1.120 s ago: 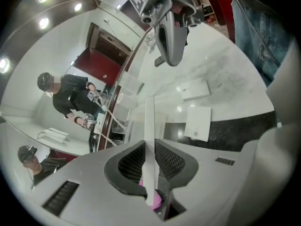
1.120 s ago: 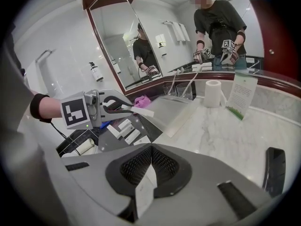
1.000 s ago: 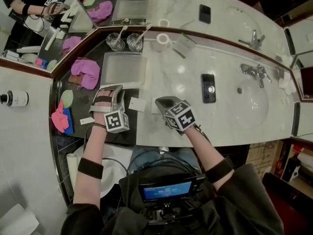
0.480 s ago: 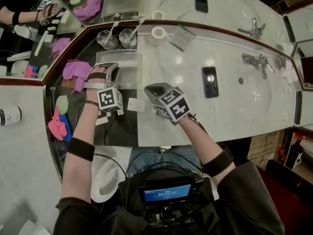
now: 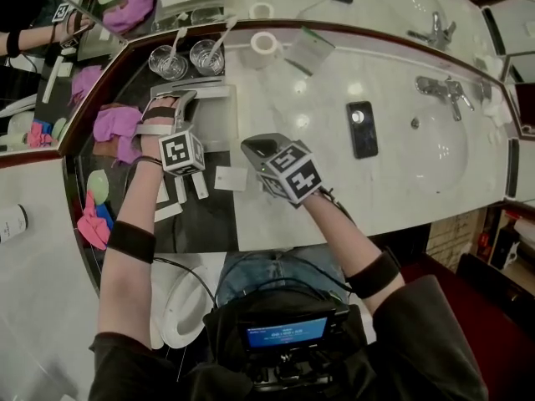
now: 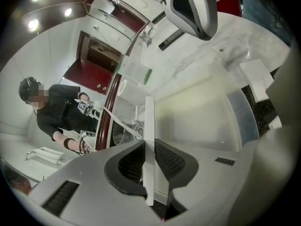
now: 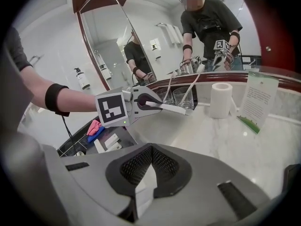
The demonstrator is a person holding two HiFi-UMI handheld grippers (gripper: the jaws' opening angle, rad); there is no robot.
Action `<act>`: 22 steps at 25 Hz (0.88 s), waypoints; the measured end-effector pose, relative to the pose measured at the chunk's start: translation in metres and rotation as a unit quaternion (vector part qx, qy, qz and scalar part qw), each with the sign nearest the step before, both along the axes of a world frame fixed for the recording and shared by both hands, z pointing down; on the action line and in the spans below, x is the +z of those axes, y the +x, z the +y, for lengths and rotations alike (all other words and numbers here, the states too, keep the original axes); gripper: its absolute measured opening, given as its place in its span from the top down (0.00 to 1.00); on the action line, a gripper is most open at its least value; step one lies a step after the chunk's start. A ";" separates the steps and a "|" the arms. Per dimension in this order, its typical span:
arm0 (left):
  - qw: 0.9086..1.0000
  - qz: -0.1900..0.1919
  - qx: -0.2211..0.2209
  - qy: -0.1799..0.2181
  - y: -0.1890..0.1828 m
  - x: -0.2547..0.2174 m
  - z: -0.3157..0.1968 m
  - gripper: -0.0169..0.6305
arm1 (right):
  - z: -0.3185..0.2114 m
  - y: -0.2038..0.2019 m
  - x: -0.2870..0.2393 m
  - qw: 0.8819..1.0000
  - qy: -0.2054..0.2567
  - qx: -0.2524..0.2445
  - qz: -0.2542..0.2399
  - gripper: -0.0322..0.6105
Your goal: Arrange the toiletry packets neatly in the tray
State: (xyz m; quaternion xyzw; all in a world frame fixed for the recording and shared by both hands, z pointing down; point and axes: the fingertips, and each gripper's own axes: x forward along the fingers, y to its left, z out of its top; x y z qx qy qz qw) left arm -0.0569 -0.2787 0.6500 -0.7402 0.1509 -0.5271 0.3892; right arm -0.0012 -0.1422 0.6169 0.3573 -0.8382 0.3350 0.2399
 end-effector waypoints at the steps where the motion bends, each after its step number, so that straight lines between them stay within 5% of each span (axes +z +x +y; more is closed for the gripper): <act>1: 1.000 -0.001 0.001 -0.001 0.001 0.002 -0.001 0.87 | 0.001 0.002 0.003 1.000 -0.001 0.001 0.001 0.95; 10: 0.999 -0.010 -0.025 -0.026 0.002 0.022 -0.002 0.86 | 0.007 0.014 0.010 1.000 -0.006 0.010 0.007 0.95; 12: 0.999 -0.012 -0.035 -0.030 0.001 0.024 -0.004 0.76 | 0.007 0.017 0.010 1.000 -0.005 0.012 0.007 0.95; 22: 0.997 -0.011 -0.046 -0.058 0.001 0.010 0.015 0.70 | 0.017 0.019 0.003 1.000 -0.004 0.007 0.003 0.95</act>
